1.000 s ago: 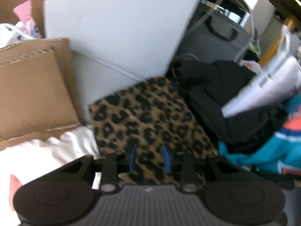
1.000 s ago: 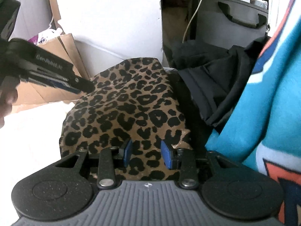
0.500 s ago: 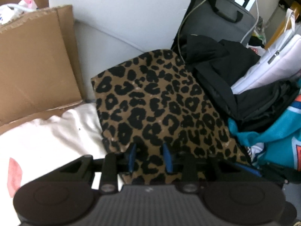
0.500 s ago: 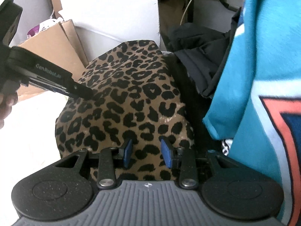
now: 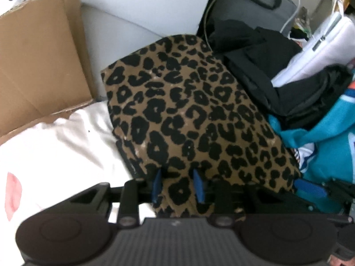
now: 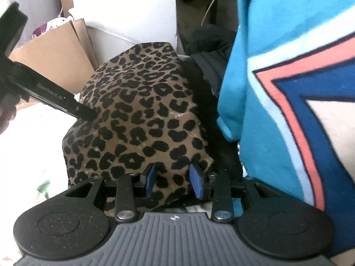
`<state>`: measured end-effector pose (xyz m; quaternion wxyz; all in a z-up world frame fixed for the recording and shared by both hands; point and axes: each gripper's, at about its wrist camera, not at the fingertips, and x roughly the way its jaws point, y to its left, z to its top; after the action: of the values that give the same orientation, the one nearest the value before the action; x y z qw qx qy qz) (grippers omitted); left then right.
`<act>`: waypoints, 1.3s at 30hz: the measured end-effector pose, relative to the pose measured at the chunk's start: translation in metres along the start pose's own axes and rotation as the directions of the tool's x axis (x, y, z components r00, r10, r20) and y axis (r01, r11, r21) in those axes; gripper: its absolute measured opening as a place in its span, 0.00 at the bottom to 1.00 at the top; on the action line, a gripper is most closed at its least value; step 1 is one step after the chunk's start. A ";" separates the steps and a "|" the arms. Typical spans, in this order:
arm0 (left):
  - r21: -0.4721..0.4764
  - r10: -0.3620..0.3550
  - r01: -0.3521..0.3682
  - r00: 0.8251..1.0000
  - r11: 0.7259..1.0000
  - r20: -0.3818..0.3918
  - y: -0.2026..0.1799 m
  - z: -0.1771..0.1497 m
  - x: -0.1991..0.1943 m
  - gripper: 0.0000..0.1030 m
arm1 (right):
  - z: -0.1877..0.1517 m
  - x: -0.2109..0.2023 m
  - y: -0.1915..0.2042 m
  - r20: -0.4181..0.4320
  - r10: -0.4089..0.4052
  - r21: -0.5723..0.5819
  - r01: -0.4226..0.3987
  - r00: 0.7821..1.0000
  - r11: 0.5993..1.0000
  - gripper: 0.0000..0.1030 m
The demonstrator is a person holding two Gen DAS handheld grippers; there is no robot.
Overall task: Fold clothes
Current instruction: 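Lower the folded skirt onto the black clothes with both tools, then open both tools and release the folded skirt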
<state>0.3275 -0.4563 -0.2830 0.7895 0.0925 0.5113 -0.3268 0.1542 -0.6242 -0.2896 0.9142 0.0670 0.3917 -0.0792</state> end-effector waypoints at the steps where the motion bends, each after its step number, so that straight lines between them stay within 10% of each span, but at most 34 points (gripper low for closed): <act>1: 0.003 0.001 -0.001 1.000 1.000 0.001 -0.001 0.000 -0.002 0.30 | 0.002 -0.002 0.000 0.010 0.001 0.000 -0.001 1.000 1.000 0.39; 21: -0.074 0.050 -0.053 0.998 0.996 -0.045 -0.005 0.004 -0.024 0.34 | 0.010 0.010 0.020 -0.147 0.018 0.018 -0.016 0.989 1.000 0.40; 26: -0.061 0.063 -0.067 0.996 0.996 -0.066 -0.018 0.010 -0.057 0.48 | 0.036 -0.014 0.034 -0.165 0.064 0.020 -0.061 0.984 0.998 0.41; 39: -0.076 0.090 -0.097 0.992 0.992 -0.089 -0.024 0.021 -0.173 0.80 | 0.099 -0.091 0.058 -0.197 0.127 0.084 -0.112 0.972 0.990 0.84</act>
<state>0.2831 -0.4118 -0.1185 0.7844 0.0988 0.5523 -0.2644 0.1736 -0.5769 -0.1523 0.8699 0.1311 0.4745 -0.0310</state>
